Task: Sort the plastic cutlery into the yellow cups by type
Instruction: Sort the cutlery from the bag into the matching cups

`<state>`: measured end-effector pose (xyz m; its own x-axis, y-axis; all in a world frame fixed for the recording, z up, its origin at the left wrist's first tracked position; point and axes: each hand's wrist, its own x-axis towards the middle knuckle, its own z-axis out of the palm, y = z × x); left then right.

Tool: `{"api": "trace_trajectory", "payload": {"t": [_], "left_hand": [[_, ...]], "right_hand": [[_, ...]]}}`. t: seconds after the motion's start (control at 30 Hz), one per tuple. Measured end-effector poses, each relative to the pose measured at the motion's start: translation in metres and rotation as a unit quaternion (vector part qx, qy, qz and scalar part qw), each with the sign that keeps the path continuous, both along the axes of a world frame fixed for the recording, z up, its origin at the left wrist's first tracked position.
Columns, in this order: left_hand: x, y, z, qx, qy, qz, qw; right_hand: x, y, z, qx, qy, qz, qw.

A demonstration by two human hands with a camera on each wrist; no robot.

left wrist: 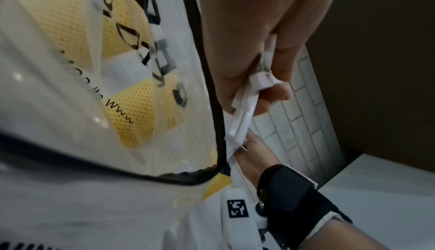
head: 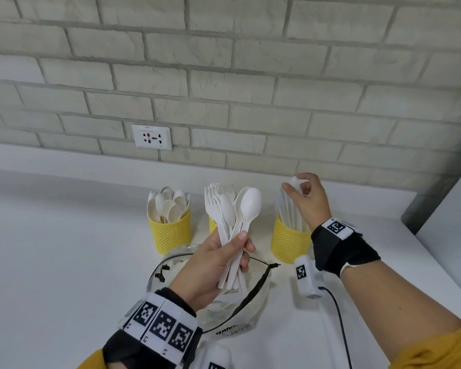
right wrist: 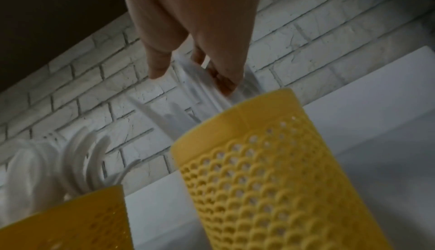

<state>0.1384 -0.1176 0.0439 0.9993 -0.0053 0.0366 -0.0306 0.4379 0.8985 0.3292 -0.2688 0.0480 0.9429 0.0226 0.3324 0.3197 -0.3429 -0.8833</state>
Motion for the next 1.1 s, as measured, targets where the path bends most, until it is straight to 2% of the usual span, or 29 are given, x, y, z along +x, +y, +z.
{"api": "trace_trajectory", "payload": {"t": [0.07, 0.17, 0.23, 0.3, 0.37, 0.43, 0.5, 0.57, 0.6, 0.67, 0.8, 0.93, 1.0, 1.1], "left_hand": [[0.000, -0.001, 0.000, 0.004, 0.002, 0.006, 1.000], [-0.001, -0.002, -0.002, 0.041, -0.001, 0.048, 0.998], [-0.001, -0.003, -0.003, 0.084, -0.010, 0.087, 0.993], [-0.001, -0.005, -0.003, 0.124, -0.020, 0.129, 0.984], [0.001, -0.007, -0.003, 0.186, -0.047, 0.168, 0.967], [-0.001, -0.010, 0.000, 0.267, -0.085, 0.192, 0.941], [-0.006, -0.012, 0.001, 0.331, -0.119, 0.209, 0.912], [-0.010, -0.011, 0.001, 0.383, -0.125, 0.223, 0.888], [-0.012, -0.010, 0.002, 0.391, -0.116, 0.221, 0.886], [-0.017, -0.008, 0.006, 0.355, -0.102, 0.200, 0.907], [-0.027, -0.009, 0.019, 0.164, -0.088, 0.155, 0.970], [-0.025, -0.010, 0.024, 0.073, -0.064, 0.124, 0.987], [-0.022, -0.009, 0.027, 0.021, -0.023, 0.081, 0.996], [-0.022, -0.006, 0.030, -0.011, 0.029, 0.017, 0.999]], "right_hand": [[-0.002, -0.002, 0.001, -0.020, -0.031, -0.029, 0.999], [-0.019, 0.004, 0.018, -0.060, -0.182, -0.059, 0.980], [-0.047, 0.015, 0.038, -0.035, -0.244, 0.012, 0.969], [-0.084, 0.027, 0.056, -0.020, -0.213, 0.137, 0.967], [-0.118, 0.040, 0.063, -0.042, -0.123, 0.228, 0.965], [-0.138, 0.052, 0.059, -0.128, -0.064, 0.227, 0.963], [-0.146, 0.061, 0.051, -0.181, -0.067, 0.188, 0.963], [-0.147, 0.063, 0.046, -0.162, -0.072, 0.176, 0.968], [-0.146, 0.062, 0.045, -0.142, -0.058, 0.185, 0.971], [-0.145, 0.058, 0.045, -0.093, -0.006, 0.227, 0.969], [-0.146, 0.050, 0.048, 0.013, 0.091, 0.303, 0.949], [-0.150, 0.051, 0.045, 0.110, 0.164, 0.325, 0.925], [-0.150, 0.051, 0.043, 0.119, 0.164, 0.324, 0.924], [-0.149, 0.050, 0.041, 0.104, 0.153, 0.325, 0.928]]}}
